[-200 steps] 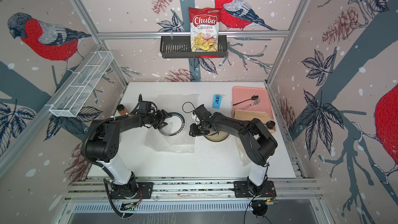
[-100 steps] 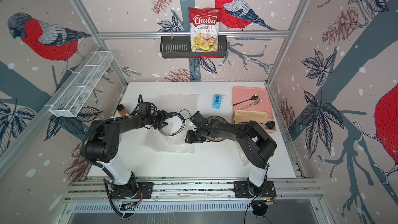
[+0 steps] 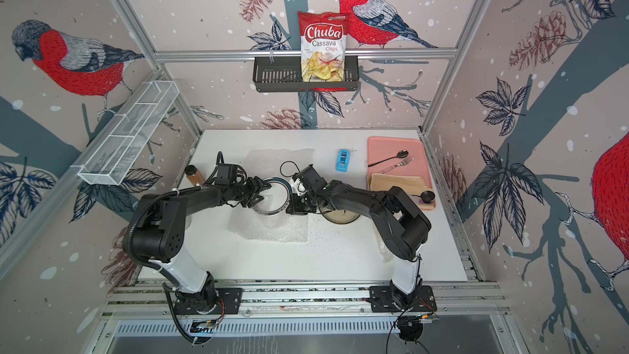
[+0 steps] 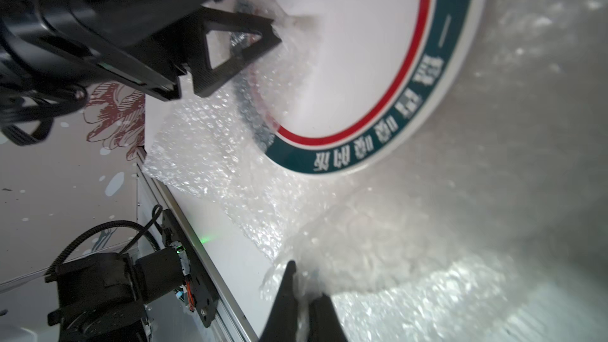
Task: Wrap dinner plates in bubble wrap
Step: Wrap the plate in the bubble wrap.
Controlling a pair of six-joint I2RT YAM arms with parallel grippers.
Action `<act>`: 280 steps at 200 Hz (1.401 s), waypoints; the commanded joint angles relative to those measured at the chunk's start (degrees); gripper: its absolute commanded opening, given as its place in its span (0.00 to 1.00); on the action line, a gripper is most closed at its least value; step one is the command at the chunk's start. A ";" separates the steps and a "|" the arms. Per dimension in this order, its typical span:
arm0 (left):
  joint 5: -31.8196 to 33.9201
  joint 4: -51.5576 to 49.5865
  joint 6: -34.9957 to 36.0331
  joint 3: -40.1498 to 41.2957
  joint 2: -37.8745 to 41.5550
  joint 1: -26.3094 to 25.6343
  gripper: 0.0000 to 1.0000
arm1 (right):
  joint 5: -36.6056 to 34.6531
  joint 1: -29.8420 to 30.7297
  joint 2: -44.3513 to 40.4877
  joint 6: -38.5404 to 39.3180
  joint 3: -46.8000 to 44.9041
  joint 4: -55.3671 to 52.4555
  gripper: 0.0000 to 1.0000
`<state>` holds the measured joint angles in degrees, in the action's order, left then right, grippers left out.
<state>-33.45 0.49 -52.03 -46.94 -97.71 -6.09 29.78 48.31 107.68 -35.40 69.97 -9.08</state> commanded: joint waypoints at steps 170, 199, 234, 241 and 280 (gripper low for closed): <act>1.11 -4.75 0.70 6.27 2.94 2.62 0.77 | 9.59 -4.20 26.52 -11.95 24.70 10.16 0.09; 0.63 -3.74 0.24 6.19 3.02 2.61 0.77 | 8.34 -4.24 27.16 -11.89 23.91 9.74 0.15; -0.82 -3.04 0.41 5.73 3.67 2.59 0.74 | 5.61 -4.28 27.11 -11.19 24.05 7.75 0.37; -0.91 -3.21 0.61 5.72 3.88 2.65 0.72 | 4.85 -4.35 26.91 -11.46 23.74 7.47 0.40; -1.71 -3.95 1.46 5.32 4.42 1.23 0.63 | 4.41 -4.98 26.00 -13.95 22.29 9.70 0.45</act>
<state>-35.90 2.07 -51.99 -41.32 -93.23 -3.84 38.28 43.57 133.97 -48.10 92.64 2.55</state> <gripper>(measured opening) 0.633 0.435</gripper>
